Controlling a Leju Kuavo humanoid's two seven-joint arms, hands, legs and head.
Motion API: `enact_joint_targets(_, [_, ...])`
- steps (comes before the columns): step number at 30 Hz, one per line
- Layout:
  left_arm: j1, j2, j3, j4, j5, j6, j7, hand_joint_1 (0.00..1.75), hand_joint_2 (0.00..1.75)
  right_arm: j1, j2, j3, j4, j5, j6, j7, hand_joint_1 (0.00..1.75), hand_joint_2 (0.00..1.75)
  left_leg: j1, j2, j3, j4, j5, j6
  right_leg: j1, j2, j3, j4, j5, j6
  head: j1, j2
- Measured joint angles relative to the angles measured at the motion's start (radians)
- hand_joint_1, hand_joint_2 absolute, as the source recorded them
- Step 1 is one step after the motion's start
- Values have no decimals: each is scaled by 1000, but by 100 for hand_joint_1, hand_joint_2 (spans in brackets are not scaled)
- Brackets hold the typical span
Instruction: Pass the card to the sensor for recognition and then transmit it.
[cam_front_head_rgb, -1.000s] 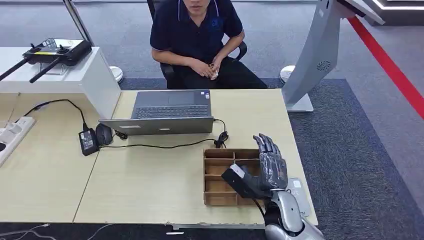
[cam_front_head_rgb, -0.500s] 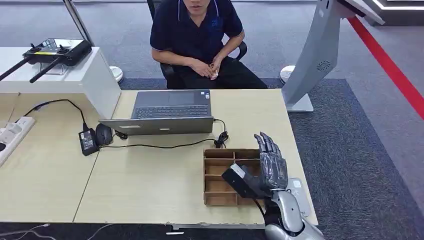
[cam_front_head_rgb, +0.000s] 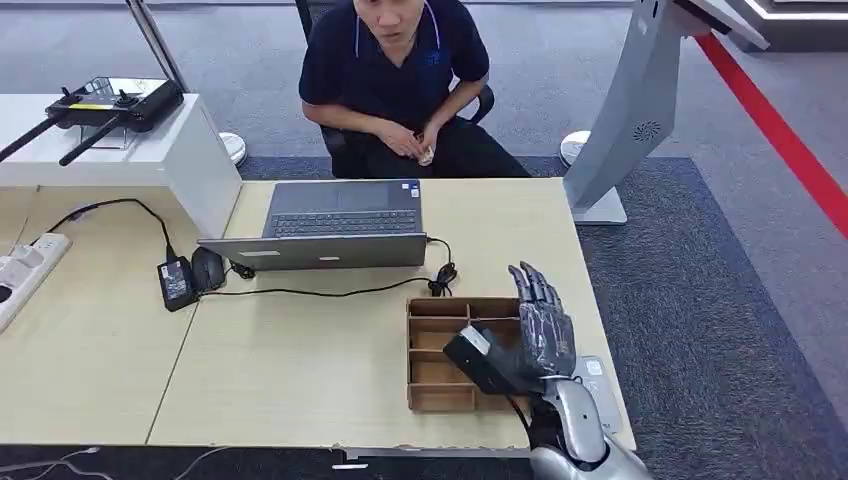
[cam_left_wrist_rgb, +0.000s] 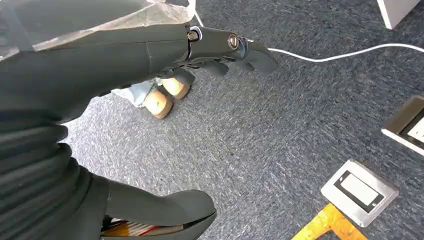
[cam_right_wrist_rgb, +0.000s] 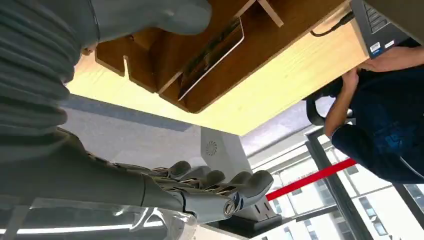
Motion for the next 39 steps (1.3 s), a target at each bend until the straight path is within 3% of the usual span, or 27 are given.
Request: enact_joint_targets(39, [-7,0,0,0,-7,-5,0,0,175,-17,1,2,0,6,12,-5,30,175,0,0,0,0,0,0,0,0,0,0,0,0,0,0])
